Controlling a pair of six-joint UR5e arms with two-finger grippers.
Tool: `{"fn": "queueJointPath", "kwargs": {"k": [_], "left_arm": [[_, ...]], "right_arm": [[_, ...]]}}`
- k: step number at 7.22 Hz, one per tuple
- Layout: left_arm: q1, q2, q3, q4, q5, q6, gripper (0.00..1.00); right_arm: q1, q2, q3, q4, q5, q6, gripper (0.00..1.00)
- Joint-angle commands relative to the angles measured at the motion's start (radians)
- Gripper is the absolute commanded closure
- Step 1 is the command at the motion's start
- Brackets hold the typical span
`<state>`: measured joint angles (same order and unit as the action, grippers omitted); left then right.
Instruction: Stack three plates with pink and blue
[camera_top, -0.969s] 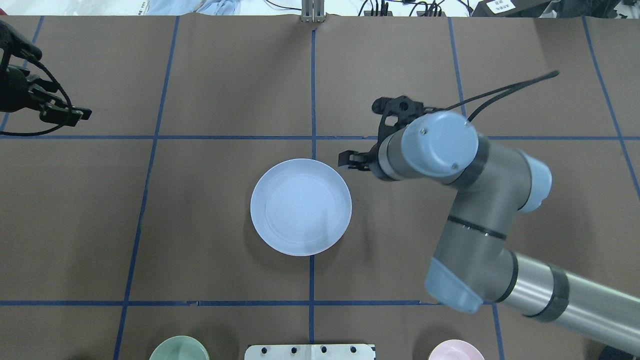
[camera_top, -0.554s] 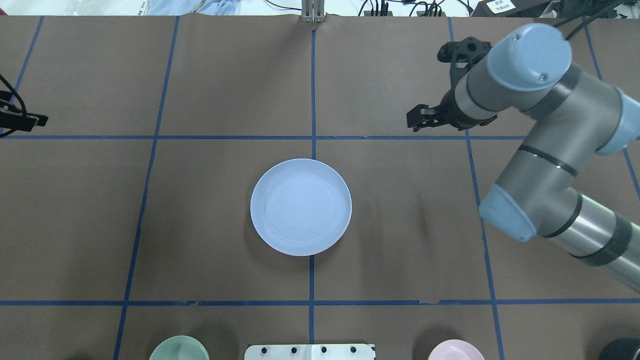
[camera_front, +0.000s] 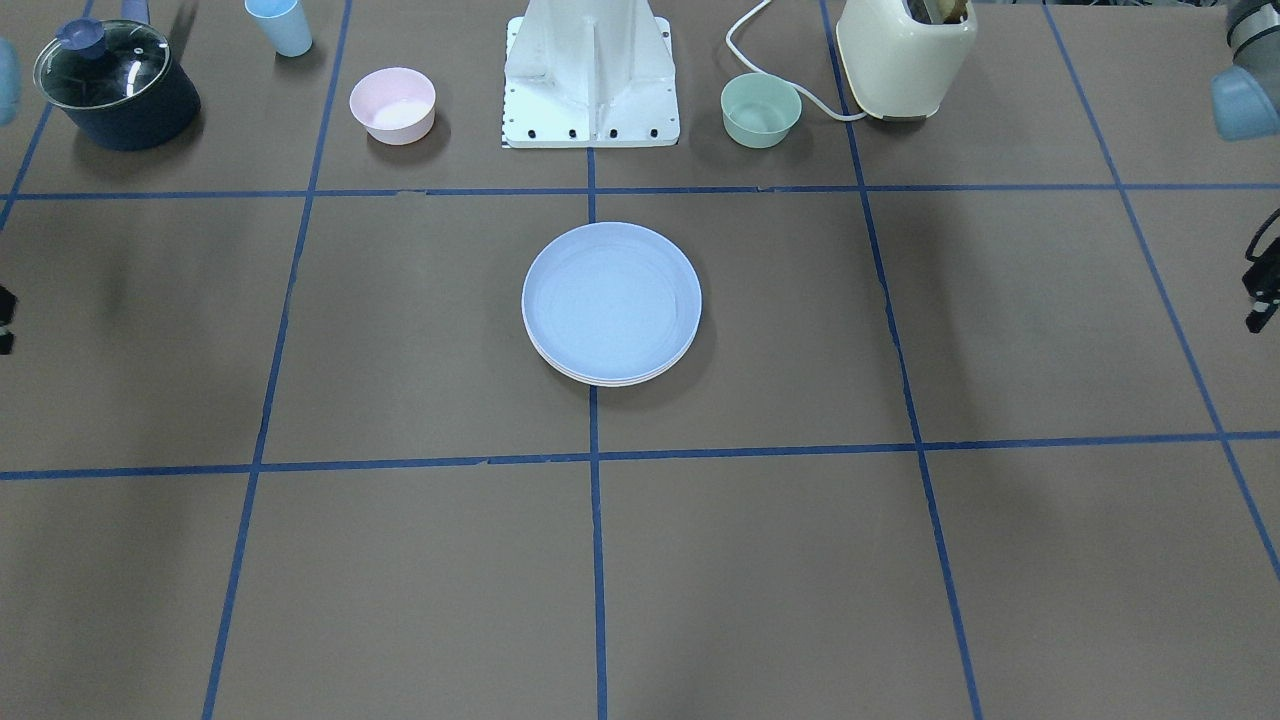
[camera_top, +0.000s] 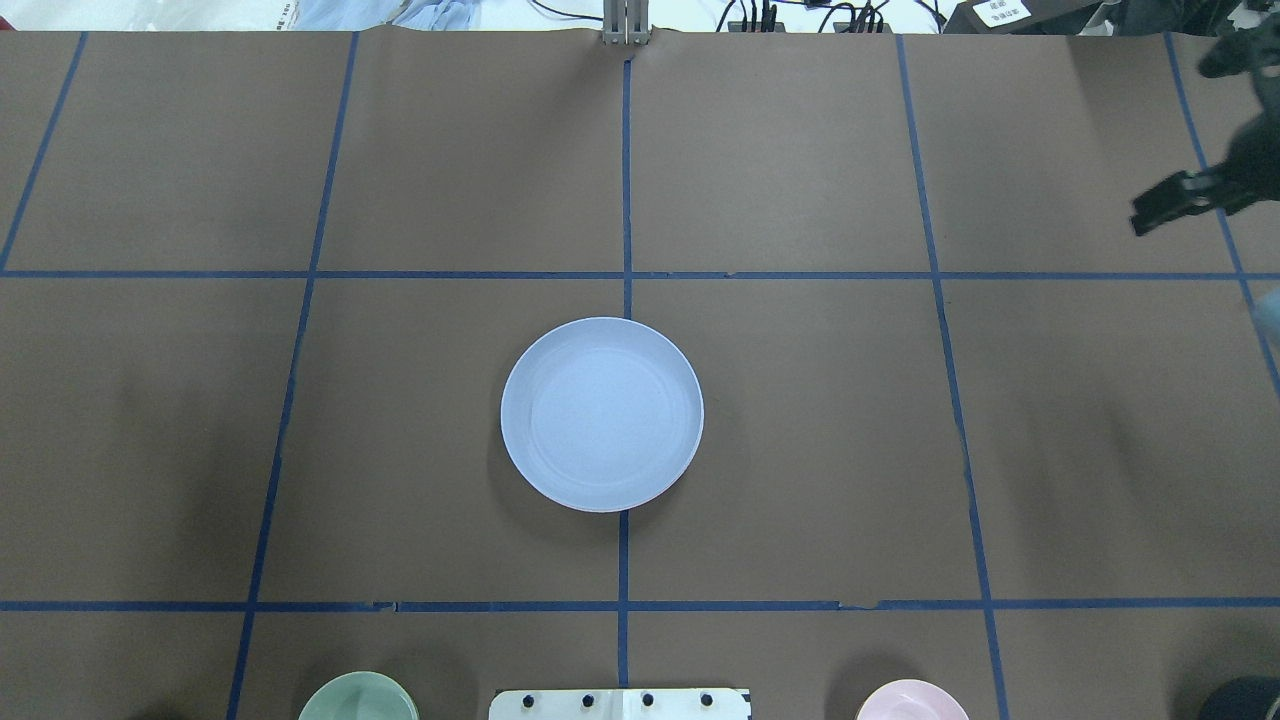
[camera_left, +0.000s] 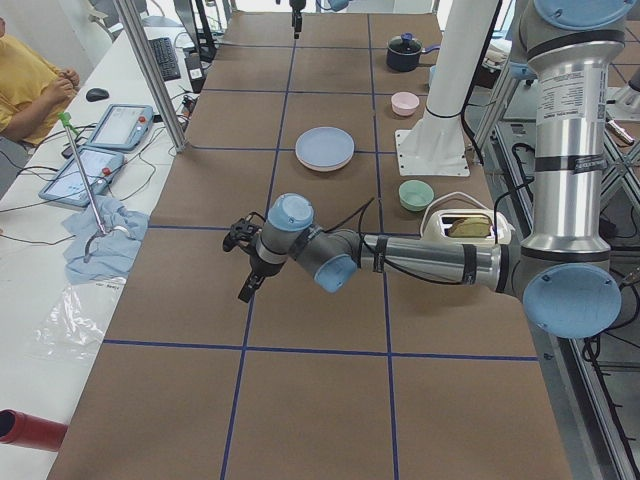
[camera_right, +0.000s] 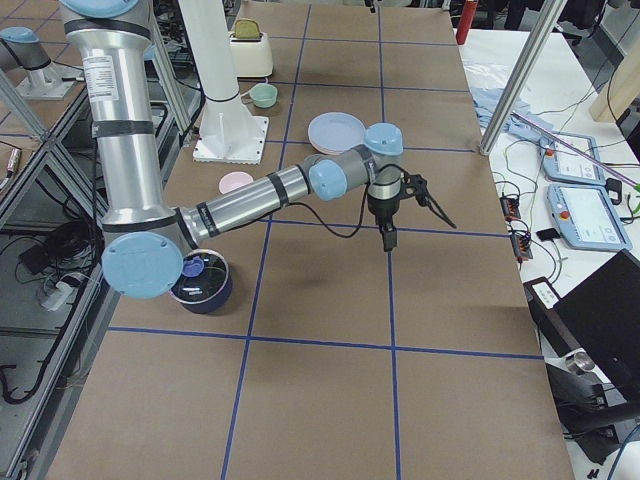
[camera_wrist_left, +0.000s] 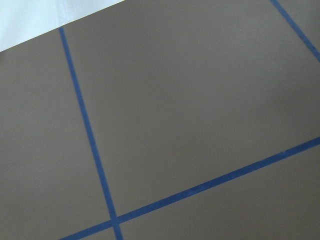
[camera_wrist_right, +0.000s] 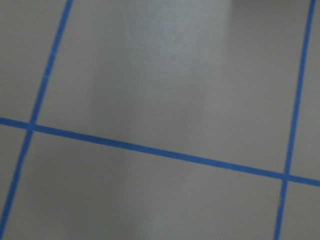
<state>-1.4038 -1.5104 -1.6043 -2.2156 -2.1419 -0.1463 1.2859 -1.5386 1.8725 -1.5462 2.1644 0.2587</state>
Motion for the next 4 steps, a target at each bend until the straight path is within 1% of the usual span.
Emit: {"fn": "queueJointPath", "kwargs": {"k": [1, 2, 3, 4], "left_arm": [[-0.175, -0.007, 0.095, 0.081, -0.147, 0.208, 0.0], [-0.222, 0.005, 0.089, 0.152, -0.153, 0.214, 0.0], [-0.234, 0.006, 0.089, 0.24, -0.156, 0.214, 0.0], [-0.247, 0.007, 0.057, 0.32, -0.189, 0.212, 0.0]], "right_arm": [[0.142, -0.148, -0.057, 0.0, 0.026, -0.215, 0.0], [0.2, -0.156, -0.106, 0.001, 0.052, -0.304, 0.0], [0.246, -0.187, -0.127, 0.002, 0.131, -0.318, 0.0], [0.254, -0.218, -0.121, 0.002, 0.164, -0.325, 0.0]]}}
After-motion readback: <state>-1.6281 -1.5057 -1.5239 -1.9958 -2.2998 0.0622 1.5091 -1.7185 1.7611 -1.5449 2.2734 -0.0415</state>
